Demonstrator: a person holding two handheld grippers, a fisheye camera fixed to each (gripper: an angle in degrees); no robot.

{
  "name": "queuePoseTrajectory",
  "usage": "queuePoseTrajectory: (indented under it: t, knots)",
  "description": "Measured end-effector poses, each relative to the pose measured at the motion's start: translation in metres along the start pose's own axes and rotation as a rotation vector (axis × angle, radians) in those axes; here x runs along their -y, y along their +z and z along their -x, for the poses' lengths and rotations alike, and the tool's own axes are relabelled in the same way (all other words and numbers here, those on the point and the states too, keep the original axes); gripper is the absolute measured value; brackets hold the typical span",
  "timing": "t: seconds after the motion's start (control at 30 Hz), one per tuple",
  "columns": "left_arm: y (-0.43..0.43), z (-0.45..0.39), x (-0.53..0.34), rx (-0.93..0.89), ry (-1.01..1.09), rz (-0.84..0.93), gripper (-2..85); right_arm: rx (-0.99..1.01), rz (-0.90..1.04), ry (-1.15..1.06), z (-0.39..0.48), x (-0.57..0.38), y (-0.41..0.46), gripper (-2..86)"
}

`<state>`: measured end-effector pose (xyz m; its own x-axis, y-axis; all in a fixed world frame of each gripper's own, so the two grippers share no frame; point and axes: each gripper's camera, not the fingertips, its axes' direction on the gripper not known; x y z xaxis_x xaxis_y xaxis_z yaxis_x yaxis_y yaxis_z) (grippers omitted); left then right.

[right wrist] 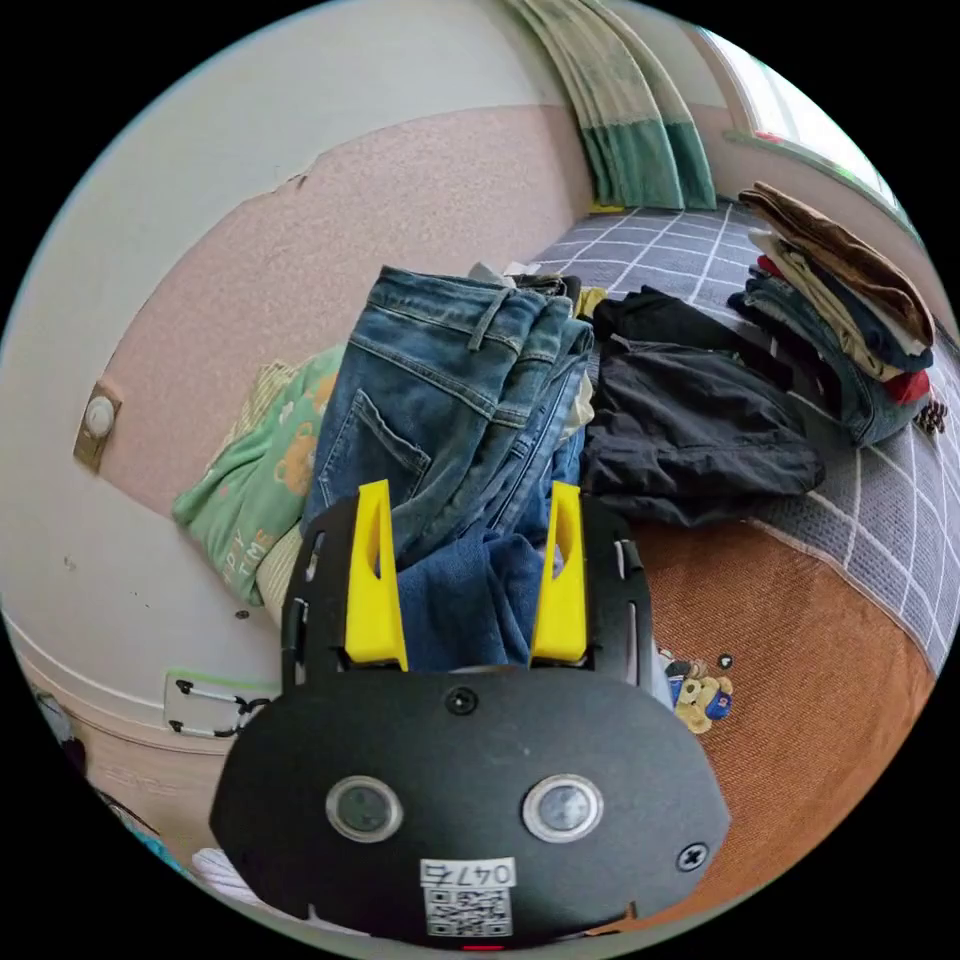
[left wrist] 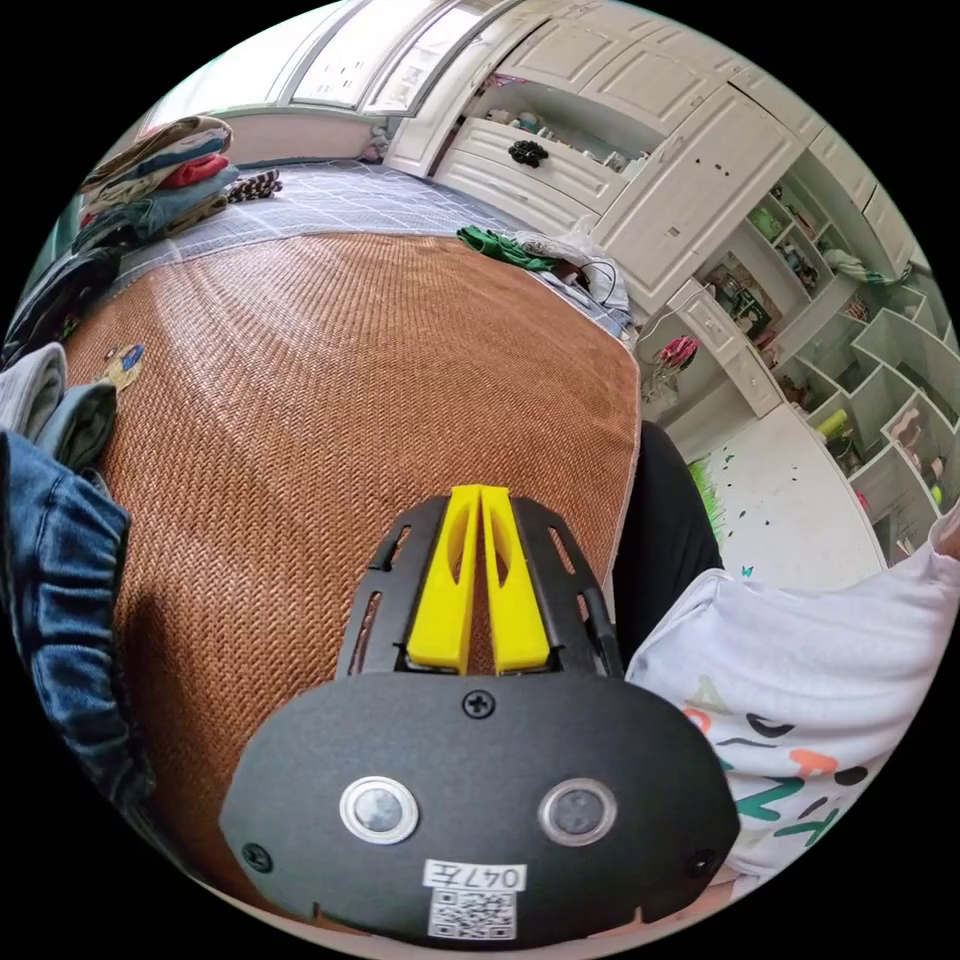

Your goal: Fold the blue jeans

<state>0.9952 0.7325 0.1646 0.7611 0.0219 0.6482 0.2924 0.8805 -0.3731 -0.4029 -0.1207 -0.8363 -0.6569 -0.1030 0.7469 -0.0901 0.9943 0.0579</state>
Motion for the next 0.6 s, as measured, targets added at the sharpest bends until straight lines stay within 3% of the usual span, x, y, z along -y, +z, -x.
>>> queuePoseTrajectory:
  t: [0.1,0.2,0.3,0.37,0.5,0.57,0.6]
  knots:
    - [-0.001,0.007,-0.003,-0.016,-0.009,0.001,-1.0,0.020,0.022,0.033,0.031,0.017,0.002,13.2]
    - [-0.001,0.018,-0.008,-0.042,-0.035,0.007,-1.0,-0.260,-0.190,-0.120,0.117,0.010,-0.035,14.4]
    - [0.003,0.034,-0.013,-0.093,-0.094,0.003,-1.0,-0.397,-0.210,-0.504,0.235,-0.012,-0.018,16.7]
    - [0.006,0.046,-0.017,-0.152,-0.139,-0.010,-1.0,-0.421,-0.116,-0.787,0.322,-0.044,0.019,18.2]
    - [0.015,0.067,-0.021,-0.250,-0.206,-0.025,-1.0,-0.637,0.076,-1.077,0.399,-0.094,0.102,18.3]
    - [0.015,0.070,-0.023,-0.252,-0.211,-0.031,-1.0,-0.939,0.098,-1.164,0.401,-0.114,0.144,6.3]
    - [0.015,0.070,-0.025,-0.251,-0.211,-0.034,-1.0,-0.994,0.059,-1.200,0.400,-0.120,0.142,5.0]
